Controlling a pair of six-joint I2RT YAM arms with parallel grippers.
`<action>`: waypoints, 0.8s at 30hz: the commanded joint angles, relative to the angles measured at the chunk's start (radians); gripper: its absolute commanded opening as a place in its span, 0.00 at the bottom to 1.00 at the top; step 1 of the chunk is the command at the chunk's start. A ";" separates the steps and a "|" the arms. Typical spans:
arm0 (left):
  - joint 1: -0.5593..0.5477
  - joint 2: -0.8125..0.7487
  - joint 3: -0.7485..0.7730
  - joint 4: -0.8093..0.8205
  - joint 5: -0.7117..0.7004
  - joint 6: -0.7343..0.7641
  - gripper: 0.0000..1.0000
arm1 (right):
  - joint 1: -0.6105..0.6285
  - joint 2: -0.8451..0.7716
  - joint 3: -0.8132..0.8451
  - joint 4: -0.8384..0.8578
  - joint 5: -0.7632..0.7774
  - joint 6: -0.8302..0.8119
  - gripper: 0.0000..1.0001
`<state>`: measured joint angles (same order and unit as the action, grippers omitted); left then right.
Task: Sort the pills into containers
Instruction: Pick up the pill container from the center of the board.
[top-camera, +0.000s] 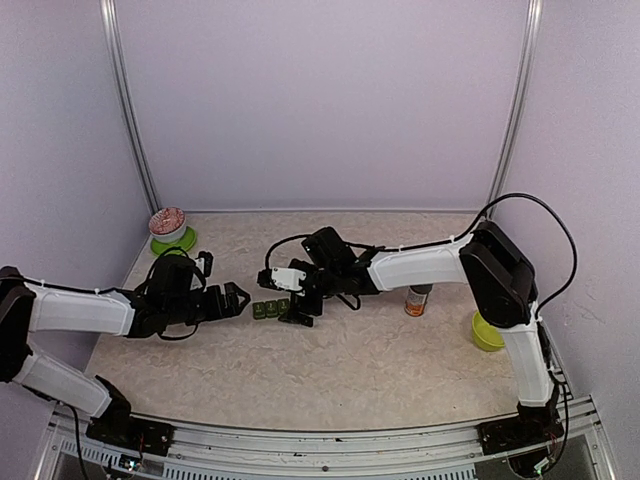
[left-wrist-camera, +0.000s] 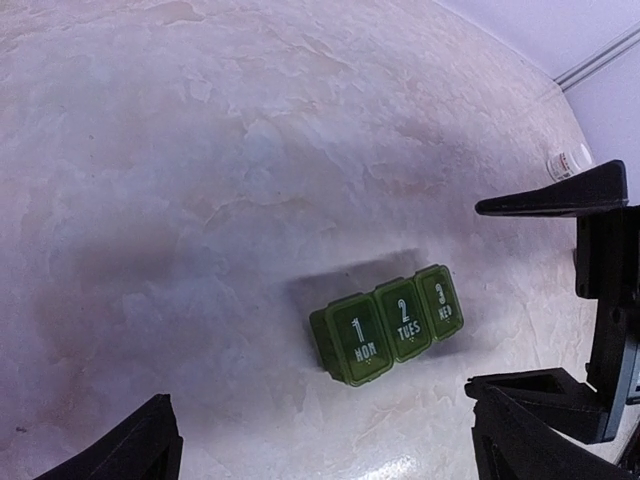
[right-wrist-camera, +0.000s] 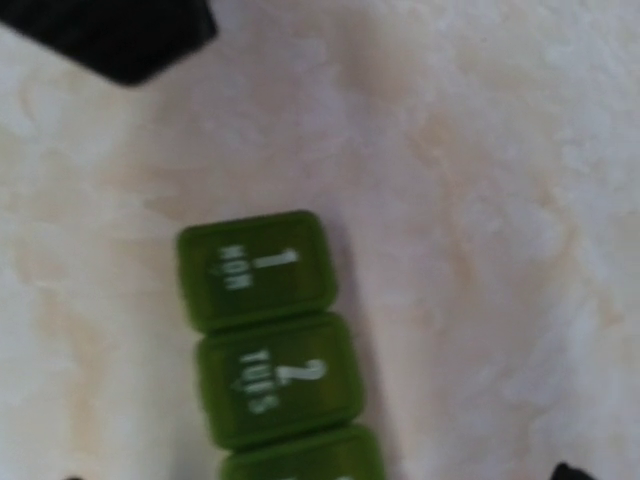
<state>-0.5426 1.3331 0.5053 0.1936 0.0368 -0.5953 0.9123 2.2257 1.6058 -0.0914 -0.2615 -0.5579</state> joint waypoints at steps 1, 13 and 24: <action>0.028 -0.041 -0.035 0.028 0.003 -0.032 0.99 | 0.046 0.038 0.033 0.049 0.105 -0.150 1.00; 0.064 -0.082 -0.078 0.038 -0.012 -0.053 0.99 | 0.089 0.154 0.180 -0.050 0.193 -0.232 0.91; 0.063 -0.069 -0.083 0.057 -0.003 -0.058 0.99 | 0.089 0.178 0.195 -0.096 0.227 -0.253 0.78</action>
<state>-0.4831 1.2602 0.4366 0.2214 0.0299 -0.6479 0.9947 2.3695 1.7763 -0.1326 -0.0589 -0.7929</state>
